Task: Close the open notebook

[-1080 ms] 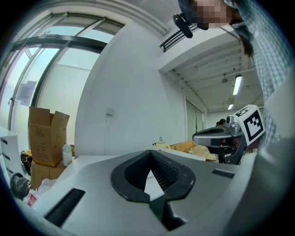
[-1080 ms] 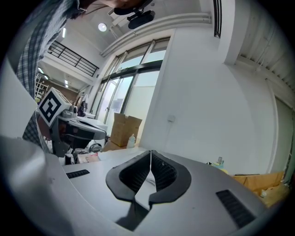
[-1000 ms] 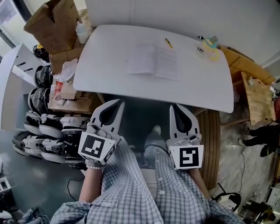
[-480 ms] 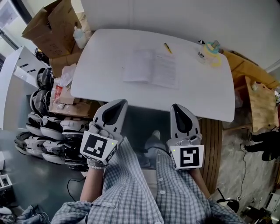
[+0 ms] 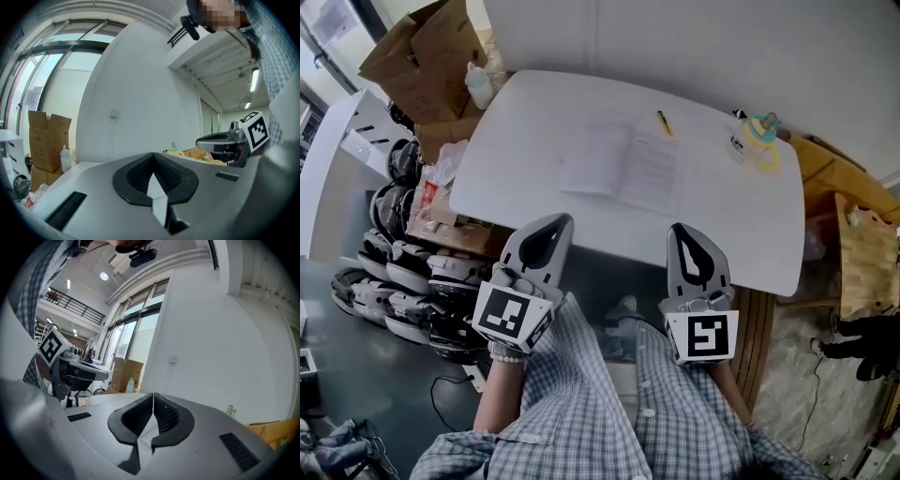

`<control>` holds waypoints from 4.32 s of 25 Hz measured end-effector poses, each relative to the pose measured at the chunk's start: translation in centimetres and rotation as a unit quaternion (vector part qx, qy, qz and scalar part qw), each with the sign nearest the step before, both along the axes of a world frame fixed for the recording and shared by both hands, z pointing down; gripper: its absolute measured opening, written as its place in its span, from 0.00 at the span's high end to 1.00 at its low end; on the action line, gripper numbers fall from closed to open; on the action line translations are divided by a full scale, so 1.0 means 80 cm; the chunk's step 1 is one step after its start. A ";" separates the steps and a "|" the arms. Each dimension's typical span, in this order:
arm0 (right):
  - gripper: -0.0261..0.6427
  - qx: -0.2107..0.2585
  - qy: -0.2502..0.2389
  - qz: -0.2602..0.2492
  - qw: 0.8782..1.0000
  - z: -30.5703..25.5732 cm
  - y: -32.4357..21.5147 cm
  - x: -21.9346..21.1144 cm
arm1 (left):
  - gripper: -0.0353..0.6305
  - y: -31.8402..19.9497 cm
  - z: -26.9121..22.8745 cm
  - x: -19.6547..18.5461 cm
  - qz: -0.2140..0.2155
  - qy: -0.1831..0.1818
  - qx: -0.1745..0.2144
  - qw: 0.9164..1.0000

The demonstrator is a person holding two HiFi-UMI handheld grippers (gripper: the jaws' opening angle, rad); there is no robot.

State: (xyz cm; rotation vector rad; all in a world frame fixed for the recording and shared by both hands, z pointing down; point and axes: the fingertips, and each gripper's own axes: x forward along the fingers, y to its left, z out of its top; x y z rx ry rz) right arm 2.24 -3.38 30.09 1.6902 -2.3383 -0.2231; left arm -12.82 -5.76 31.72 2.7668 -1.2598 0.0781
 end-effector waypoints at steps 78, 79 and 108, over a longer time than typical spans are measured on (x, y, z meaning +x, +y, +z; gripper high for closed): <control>0.93 -0.053 -0.006 -0.034 0.998 0.045 -0.125 0.145 | 0.93 -0.133 0.224 0.086 -0.030 0.101 -0.319 0.942; 0.93 -0.057 -0.004 -0.033 0.998 0.047 -0.126 0.146 | 0.93 -0.132 0.228 0.086 -0.026 0.104 -0.323 0.940; 0.93 -0.103 0.009 -0.024 0.994 0.082 -0.165 0.147 | 0.59 -0.148 0.325 0.086 -0.063 0.298 -0.511 0.804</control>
